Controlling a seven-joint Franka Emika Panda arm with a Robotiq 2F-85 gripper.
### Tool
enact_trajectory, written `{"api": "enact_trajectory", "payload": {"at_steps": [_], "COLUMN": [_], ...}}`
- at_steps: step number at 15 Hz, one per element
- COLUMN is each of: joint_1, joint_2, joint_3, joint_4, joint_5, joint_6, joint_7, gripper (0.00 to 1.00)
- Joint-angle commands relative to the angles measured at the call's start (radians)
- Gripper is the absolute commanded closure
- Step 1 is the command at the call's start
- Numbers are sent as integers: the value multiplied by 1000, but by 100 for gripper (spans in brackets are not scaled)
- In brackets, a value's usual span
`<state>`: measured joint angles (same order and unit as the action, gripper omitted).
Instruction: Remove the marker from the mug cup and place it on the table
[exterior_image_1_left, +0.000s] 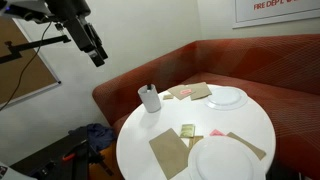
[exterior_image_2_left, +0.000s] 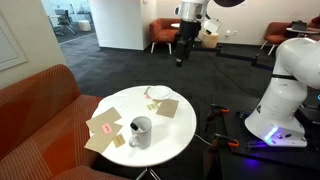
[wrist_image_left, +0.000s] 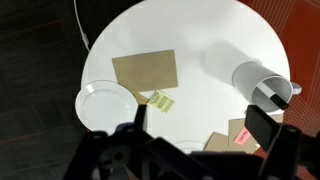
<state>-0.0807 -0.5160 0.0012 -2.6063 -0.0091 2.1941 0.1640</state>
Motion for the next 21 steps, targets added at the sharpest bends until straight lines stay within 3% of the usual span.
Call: {"api": "enact_trajectory", "payload": {"at_steps": [1, 8, 13, 21], "joint_1": [0, 0, 20, 81], "joint_2": [0, 0, 7, 31], "joint_3": [-1, -1, 51, 130], "joint_4": [2, 2, 20, -9], "joint_5": [0, 0, -26, -90], "joint_6": [-2, -2, 32, 301], "joint_7": [0, 0, 21, -12], "gripper": [0, 0, 0, 0]}}
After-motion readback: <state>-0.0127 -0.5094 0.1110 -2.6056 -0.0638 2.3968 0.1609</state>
